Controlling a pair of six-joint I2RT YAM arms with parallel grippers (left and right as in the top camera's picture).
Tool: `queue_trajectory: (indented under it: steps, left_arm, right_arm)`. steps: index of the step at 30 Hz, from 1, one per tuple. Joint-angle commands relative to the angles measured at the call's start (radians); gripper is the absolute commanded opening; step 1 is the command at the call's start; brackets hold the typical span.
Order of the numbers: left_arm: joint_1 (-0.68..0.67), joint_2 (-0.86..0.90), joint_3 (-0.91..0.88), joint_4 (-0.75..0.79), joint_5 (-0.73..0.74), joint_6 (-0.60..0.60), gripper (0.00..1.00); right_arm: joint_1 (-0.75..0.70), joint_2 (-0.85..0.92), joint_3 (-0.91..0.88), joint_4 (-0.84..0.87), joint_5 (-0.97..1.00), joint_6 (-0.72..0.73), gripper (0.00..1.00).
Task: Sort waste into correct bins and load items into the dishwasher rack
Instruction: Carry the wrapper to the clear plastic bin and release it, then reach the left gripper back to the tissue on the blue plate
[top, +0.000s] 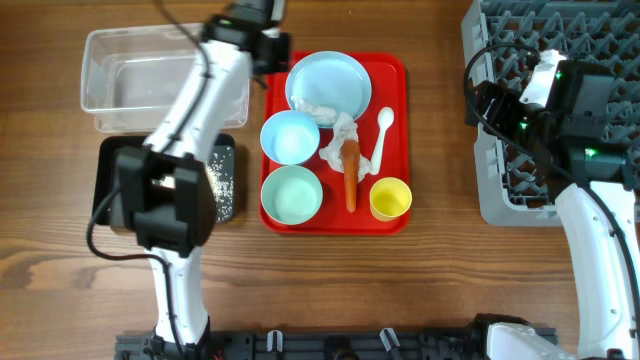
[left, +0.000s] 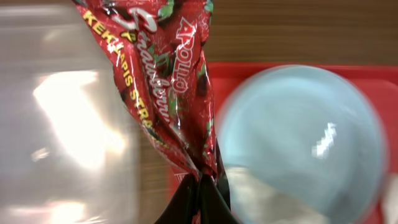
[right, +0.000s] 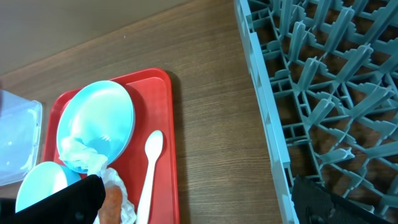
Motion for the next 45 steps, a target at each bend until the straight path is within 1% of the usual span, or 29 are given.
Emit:
queue_trajectory:
  steps: [1,4,6,7,8,9,10,11,12,13,14,17,22,27,33,41,45]
  left_arm:
    - [0.112,-0.015,0.011,-0.032,-0.019,-0.101,0.04]
    - [0.174,-0.014,0.011,-0.057,0.008,-0.102,0.04]
    - [0.192,-0.014,0.011,-0.073,0.029,-0.102,0.04]
    - [0.198,-0.013,0.011,-0.083,0.034,-0.102,0.07]
    - [0.201,-0.013,0.011,-0.093,0.033,-0.102,0.14]
    - [0.202,-0.012,0.011,-0.103,0.033,-0.102,0.30]
    - [0.202,-0.011,0.011,-0.106,0.033,-0.102,0.51]
    - [0.202,-0.011,0.011,-0.110,0.034,-0.102,0.64]
    - [0.201,-0.010,0.011,-0.112,0.034,-0.102,0.79]
    - [0.199,-0.010,0.011,-0.112,0.034,-0.102,0.84]
    - [0.196,-0.010,0.011,-0.112,0.039,-0.102,0.86]
    - [0.183,-0.010,0.011,-0.108,0.088,-0.101,0.87]
    - [0.132,-0.010,0.011,-0.099,0.090,-0.058,0.85]
    - [0.039,-0.010,0.011,-0.065,0.101,0.068,0.85]
    - [-0.081,0.016,0.011,0.000,0.113,0.163,0.85]
    - [-0.167,0.111,0.005,0.014,0.112,0.162,0.85]
    - [-0.180,0.166,0.005,0.019,0.112,0.162,0.81]
  right_arm:
    - [-0.002,0.008,0.020,0.003,0.018,-0.013,1.00]
    - [-0.002,0.008,0.020,0.003,0.018,-0.013,1.00]
    - [-0.002,0.008,0.020,0.003,0.018,-0.012,1.00]
    - [-0.002,0.008,0.020,0.003,0.018,-0.012,1.00]
    - [-0.002,0.008,0.020,0.003,0.018,-0.011,1.00]
    - [-0.002,0.008,0.020,0.003,0.018,-0.011,1.00]
    - [-0.002,0.008,0.020,0.003,0.018,-0.011,1.00]
    - [-0.002,0.008,0.020,0.003,0.018,-0.011,1.00]
    - [-0.002,0.008,0.020,0.003,0.017,-0.011,1.00]
    - [-0.002,0.008,0.020,0.003,0.017,-0.011,1.00]
    - [-0.002,0.008,0.020,0.003,0.017,-0.011,1.00]
    - [-0.002,0.008,0.020,0.002,0.017,-0.010,1.00]
    - [-0.002,0.008,0.020,-0.002,0.017,-0.010,1.00]
    - [-0.002,0.008,0.020,-0.002,0.013,-0.008,1.00]
    - [-0.002,0.008,0.020,-0.005,0.014,-0.003,1.00]
    - [-0.002,0.008,0.020,-0.007,0.014,-0.006,1.00]
    - [-0.002,0.008,0.020,-0.008,0.014,-0.006,1.00]
